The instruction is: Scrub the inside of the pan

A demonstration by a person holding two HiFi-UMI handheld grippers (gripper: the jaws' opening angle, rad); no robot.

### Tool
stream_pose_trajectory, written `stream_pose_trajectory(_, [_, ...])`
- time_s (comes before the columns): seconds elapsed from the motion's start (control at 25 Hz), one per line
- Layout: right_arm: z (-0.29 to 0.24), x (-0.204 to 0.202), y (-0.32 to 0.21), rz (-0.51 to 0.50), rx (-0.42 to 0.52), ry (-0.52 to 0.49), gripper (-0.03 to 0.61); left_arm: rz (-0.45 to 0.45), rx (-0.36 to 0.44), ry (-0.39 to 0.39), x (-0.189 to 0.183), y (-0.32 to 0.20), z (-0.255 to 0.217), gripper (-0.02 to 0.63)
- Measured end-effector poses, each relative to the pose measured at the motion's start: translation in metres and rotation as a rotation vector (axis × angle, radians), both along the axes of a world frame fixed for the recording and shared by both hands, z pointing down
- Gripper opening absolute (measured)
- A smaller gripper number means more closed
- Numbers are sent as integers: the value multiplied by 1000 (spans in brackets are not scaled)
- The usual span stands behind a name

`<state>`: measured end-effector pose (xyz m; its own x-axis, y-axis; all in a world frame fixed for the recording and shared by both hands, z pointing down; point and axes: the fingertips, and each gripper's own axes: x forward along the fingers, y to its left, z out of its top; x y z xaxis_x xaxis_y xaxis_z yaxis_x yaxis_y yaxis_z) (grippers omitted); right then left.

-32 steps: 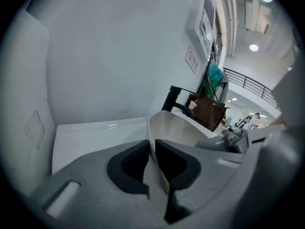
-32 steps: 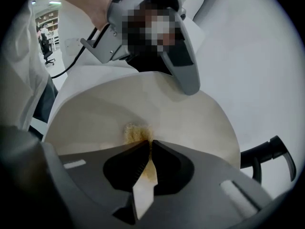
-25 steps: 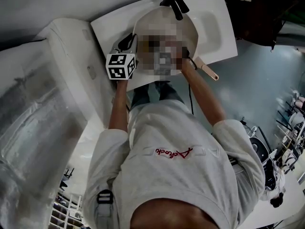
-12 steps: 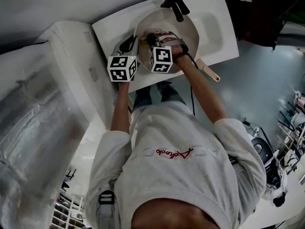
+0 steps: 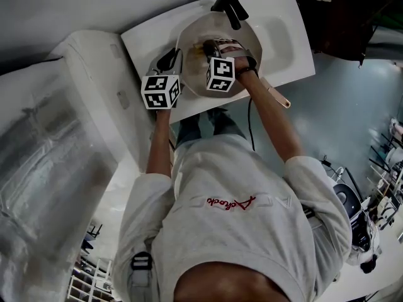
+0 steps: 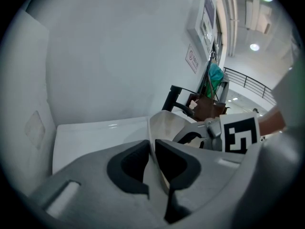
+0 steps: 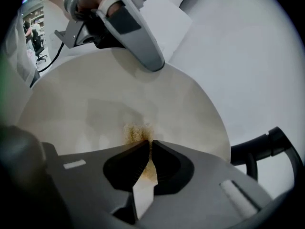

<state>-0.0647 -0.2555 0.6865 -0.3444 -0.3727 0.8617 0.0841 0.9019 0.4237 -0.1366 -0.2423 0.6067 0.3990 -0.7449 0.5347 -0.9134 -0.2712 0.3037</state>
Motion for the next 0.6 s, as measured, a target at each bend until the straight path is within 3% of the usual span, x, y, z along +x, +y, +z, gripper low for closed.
stream_pose_trajectory(0.6, [12,66,-25,104,18,77,31,-5,0,2,-1,-1,1,44])
